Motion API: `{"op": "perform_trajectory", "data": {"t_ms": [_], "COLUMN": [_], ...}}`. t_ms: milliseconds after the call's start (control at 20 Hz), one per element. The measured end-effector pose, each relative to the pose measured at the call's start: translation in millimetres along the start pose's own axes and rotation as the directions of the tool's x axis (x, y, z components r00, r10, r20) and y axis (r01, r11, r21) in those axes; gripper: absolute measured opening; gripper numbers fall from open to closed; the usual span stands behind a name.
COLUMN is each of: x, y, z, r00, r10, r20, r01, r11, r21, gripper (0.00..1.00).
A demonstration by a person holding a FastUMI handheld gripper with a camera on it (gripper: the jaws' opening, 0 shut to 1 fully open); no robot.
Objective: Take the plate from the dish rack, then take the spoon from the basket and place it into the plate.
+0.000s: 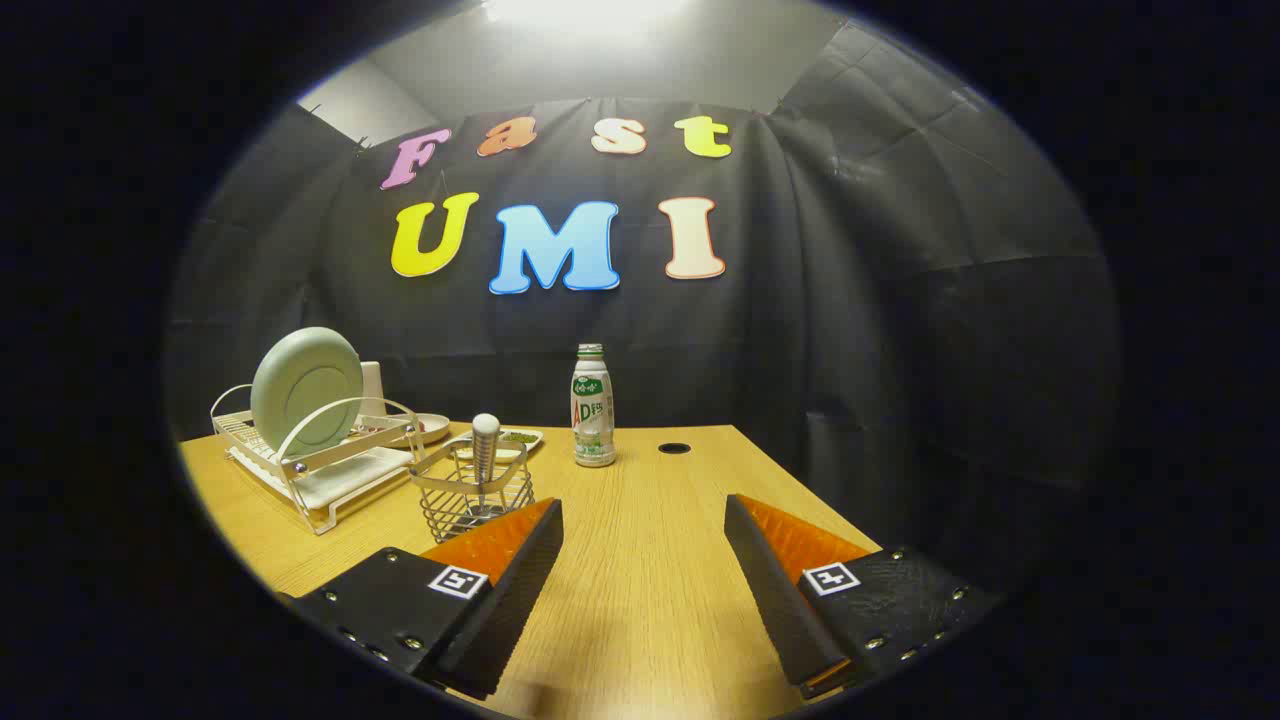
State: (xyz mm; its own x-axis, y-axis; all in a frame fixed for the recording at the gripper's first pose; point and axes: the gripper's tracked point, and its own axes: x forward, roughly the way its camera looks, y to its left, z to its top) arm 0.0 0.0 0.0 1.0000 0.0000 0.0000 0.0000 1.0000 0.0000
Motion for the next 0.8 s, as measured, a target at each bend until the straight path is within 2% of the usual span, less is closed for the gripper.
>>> {"op": "perform_trajectory", "data": {"t_ms": [150, 400, 650, 800], "x": [28, 47, -3, -46], "y": [-4, -30, -61, -63], "z": [1, 35, 85, 113], "r00": [1.0, 0.994, 0.973, 0.965], "r10": [-0.013, -0.104, -0.226, -0.257], "r20": [-0.005, 0.036, 0.044, 0.042], "r01": [0.013, 0.103, 0.225, 0.258], "r11": [1.0, 0.994, 0.974, 0.966], "r21": [0.012, 0.041, 0.014, -0.003], "gripper": [0.99, 0.99, 0.99, 0.99]}}
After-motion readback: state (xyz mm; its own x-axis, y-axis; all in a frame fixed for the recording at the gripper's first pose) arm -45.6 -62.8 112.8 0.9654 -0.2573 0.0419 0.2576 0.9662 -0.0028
